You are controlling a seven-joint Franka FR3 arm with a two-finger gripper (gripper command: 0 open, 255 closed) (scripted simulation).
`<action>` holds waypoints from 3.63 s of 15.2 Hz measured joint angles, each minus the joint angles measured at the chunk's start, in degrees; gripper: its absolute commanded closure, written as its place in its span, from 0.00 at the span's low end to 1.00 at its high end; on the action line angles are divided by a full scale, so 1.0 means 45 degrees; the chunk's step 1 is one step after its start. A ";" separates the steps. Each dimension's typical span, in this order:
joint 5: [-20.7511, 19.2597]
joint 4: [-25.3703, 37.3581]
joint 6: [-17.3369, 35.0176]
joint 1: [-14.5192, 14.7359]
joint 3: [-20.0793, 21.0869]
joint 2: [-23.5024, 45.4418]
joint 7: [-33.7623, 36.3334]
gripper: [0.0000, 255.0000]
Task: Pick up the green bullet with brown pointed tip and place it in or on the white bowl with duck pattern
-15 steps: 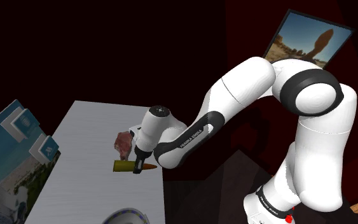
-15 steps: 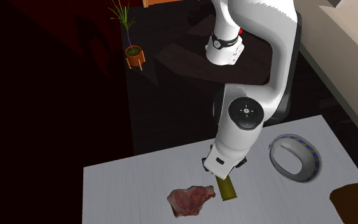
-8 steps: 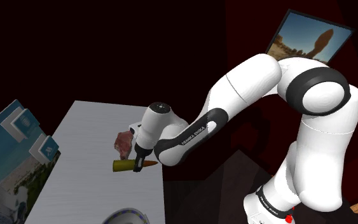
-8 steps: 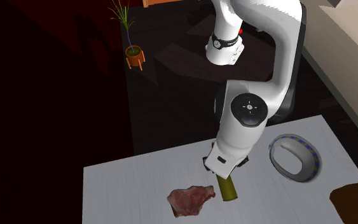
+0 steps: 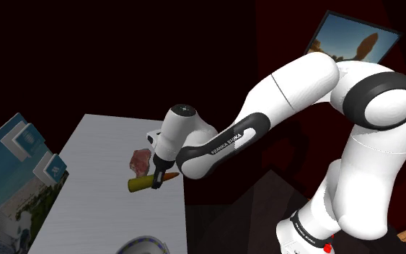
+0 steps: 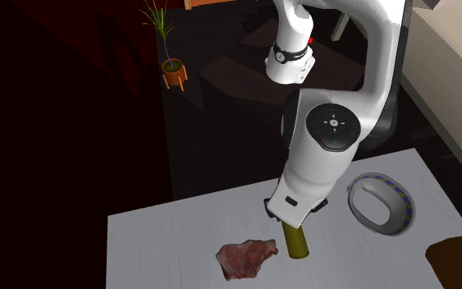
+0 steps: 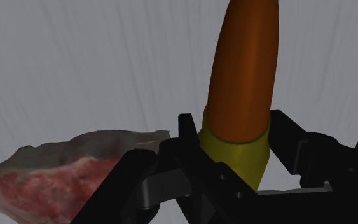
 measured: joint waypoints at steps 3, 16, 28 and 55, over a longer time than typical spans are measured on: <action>0.0155 -0.0043 -0.0411 -0.0091 0.0090 -0.0464 -0.0103 1.00; 0.0356 -0.0209 -0.1658 0.0350 0.0552 -0.1946 0.0708 1.00; -0.0752 -0.0773 -0.1574 0.2707 0.1783 -0.2479 0.5172 1.00; -0.3341 -0.0551 0.0340 0.4429 0.1449 -0.0099 0.8711 0.00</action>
